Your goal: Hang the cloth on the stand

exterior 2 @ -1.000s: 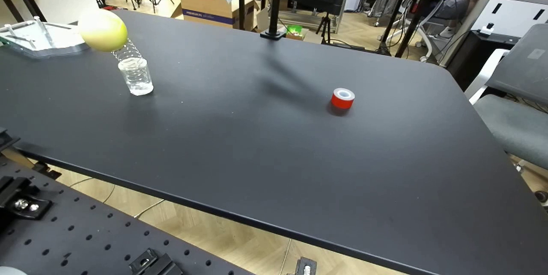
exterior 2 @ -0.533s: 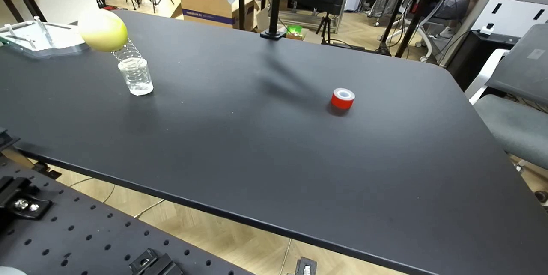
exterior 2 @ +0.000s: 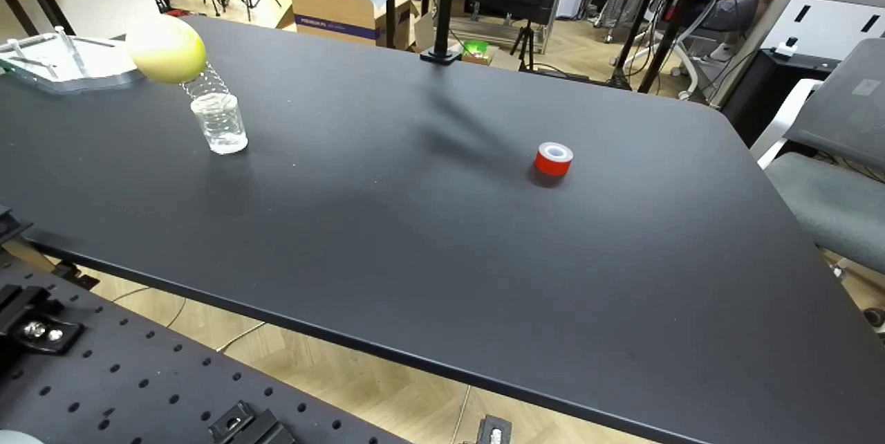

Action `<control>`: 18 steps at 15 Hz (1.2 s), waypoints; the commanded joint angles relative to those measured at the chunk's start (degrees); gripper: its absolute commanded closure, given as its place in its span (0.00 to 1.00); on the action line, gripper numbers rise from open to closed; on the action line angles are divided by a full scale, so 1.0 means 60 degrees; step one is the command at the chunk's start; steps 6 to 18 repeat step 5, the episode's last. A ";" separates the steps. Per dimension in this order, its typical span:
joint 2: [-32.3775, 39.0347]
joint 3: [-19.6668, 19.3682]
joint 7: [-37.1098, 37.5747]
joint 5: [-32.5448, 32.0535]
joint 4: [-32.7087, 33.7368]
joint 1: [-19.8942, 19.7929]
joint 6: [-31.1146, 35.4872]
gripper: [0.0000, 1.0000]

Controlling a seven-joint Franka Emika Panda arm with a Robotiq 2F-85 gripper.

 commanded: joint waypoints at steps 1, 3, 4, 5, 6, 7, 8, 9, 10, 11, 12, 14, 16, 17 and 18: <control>-0.0547 0.0073 0.0066 -0.0057 -0.0486 -0.0111 0.0289 0.00; -0.0677 0.0094 0.0148 0.0226 -0.0497 -0.0180 0.0270 0.00; -0.0231 0.0088 0.0025 0.0040 -0.0051 -0.0079 0.0098 0.00; -0.0254 0.0090 0.0019 0.0045 -0.0051 -0.0083 0.0098 0.00; -0.0254 0.0090 0.0019 0.0045 -0.0051 -0.0083 0.0098 0.00; -0.0254 0.0090 0.0019 0.0045 -0.0051 -0.0083 0.0098 0.00; -0.0254 0.0090 0.0019 0.0045 -0.0051 -0.0083 0.0098 0.00; -0.0254 0.0090 0.0019 0.0045 -0.0051 -0.0083 0.0098 0.00; -0.0254 0.0090 0.0019 0.0045 -0.0051 -0.0083 0.0098 0.00; -0.0254 0.0090 0.0019 0.0045 -0.0051 -0.0083 0.0098 0.00; -0.0254 0.0090 0.0019 0.0045 -0.0051 -0.0083 0.0098 0.00; -0.0254 0.0090 0.0019 0.0045 -0.0051 -0.0083 0.0098 0.00; -0.0254 0.0090 0.0019 0.0045 -0.0051 -0.0083 0.0098 0.00; -0.0254 0.0090 0.0019 0.0045 -0.0051 -0.0083 0.0098 0.00; -0.0254 0.0090 0.0019 0.0045 -0.0051 -0.0083 0.0098 0.00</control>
